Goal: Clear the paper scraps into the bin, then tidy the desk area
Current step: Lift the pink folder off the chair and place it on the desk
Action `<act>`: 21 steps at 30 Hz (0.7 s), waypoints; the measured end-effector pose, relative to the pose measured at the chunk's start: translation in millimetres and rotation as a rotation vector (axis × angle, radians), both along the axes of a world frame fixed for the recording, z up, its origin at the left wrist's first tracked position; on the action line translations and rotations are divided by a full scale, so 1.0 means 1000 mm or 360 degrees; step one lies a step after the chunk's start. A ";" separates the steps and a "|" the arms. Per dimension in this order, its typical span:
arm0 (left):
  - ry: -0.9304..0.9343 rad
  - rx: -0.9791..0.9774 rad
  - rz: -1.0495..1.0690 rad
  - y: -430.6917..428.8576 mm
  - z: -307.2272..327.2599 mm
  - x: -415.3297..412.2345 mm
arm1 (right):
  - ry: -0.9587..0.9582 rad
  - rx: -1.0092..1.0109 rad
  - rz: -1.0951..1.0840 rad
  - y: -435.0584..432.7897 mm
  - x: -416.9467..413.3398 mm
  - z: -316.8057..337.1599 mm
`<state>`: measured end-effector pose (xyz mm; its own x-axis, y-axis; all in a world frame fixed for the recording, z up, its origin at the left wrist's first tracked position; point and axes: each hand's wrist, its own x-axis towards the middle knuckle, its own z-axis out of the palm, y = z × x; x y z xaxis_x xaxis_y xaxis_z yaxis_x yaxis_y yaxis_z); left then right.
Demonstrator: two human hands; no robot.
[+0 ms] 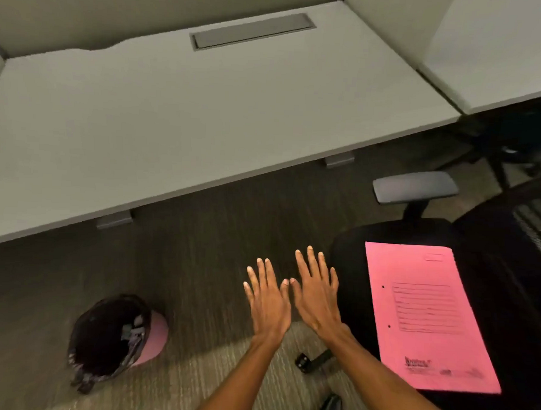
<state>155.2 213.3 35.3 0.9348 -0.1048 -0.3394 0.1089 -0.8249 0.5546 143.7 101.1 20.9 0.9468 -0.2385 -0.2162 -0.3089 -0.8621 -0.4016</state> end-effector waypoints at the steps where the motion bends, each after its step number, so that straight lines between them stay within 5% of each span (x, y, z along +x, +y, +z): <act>1: -0.0009 -0.0005 -0.0076 -0.024 -0.001 -0.007 | 0.0026 0.0002 -0.0070 -0.024 -0.012 -0.001; 12: 0.0206 -0.0233 -0.0284 -0.187 -0.030 -0.103 | 0.0252 0.0086 -0.0742 -0.212 -0.155 -0.035; 21: 0.0313 -0.0180 -0.0195 -0.224 -0.055 -0.143 | 0.0303 0.0252 -0.1265 -0.288 -0.221 -0.057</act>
